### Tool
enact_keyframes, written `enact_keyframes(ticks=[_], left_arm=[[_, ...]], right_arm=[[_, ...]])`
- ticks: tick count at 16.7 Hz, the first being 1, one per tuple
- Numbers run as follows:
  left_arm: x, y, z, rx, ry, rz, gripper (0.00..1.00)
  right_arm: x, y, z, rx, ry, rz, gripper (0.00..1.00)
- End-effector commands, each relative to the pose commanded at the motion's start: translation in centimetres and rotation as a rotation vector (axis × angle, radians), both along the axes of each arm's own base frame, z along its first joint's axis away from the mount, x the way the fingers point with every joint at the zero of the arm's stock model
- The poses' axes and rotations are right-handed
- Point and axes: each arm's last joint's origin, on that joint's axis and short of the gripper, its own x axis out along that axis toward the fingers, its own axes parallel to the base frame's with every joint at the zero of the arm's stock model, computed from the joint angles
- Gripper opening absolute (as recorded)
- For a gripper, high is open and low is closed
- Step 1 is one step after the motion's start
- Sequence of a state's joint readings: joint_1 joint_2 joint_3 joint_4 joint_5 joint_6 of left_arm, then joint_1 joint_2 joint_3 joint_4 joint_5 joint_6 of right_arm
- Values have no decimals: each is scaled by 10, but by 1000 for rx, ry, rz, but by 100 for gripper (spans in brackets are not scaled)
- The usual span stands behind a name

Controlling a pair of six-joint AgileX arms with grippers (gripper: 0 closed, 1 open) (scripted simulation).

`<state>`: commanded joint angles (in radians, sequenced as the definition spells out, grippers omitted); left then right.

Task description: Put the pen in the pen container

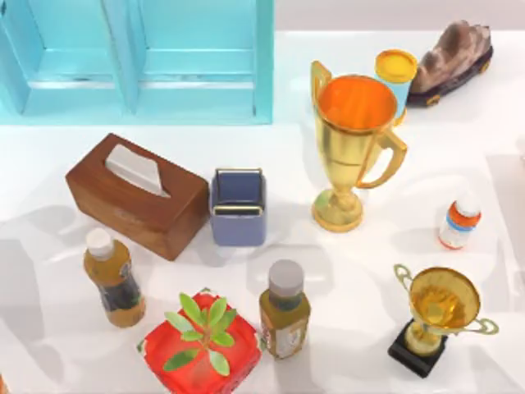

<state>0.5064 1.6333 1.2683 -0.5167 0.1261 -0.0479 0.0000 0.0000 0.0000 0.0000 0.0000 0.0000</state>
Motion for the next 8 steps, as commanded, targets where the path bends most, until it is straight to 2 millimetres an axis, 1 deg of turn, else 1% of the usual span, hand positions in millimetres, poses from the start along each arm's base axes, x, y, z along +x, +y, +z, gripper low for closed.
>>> enact_keyframes(ticks=[2, 4, 6, 8], left_arm=[[29, -40, 3, 180, -87, -54, 0], [53, -90, 4, 335, -193, -95, 0], [69, -147, 3, 456, -312, -121, 0], [73, -208, -2, 539, -433, -131, 0]], right_arm=[[0, 0, 0, 0, 0, 0, 100], [0, 0, 0, 0, 0, 0, 100], [0, 0, 0, 0, 0, 0, 100], [0, 0, 0, 0, 0, 0, 100]])
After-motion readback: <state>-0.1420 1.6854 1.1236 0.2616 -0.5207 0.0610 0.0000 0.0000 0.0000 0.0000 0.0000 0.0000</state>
